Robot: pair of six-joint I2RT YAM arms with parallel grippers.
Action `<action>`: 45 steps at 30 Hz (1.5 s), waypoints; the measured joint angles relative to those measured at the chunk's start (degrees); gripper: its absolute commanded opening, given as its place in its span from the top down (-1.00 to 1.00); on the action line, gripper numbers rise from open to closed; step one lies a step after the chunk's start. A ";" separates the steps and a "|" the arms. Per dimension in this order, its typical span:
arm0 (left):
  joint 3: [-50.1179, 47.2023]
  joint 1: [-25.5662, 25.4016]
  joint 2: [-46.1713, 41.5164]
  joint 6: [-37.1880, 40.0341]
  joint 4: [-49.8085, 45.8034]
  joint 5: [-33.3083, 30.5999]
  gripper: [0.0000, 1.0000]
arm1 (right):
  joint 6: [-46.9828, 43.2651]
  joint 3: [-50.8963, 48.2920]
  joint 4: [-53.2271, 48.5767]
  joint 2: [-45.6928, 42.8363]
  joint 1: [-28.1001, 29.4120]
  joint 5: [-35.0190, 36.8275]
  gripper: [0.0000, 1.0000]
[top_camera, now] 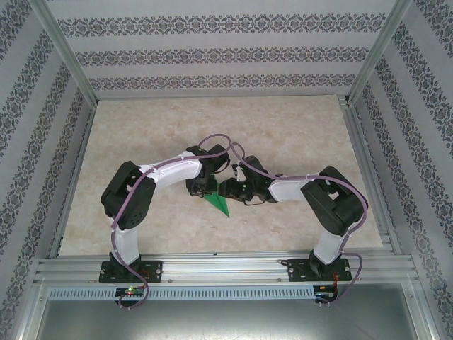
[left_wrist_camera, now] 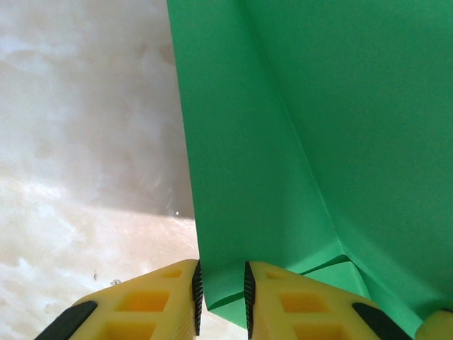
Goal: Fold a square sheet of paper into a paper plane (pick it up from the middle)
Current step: Move a paper plane to the center of the table.
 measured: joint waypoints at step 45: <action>-2.16 0.31 -4.07 -0.24 1.86 0.00 0.46 | -7.74 2.99 -7.54 0.04 4.28 5.90 0.57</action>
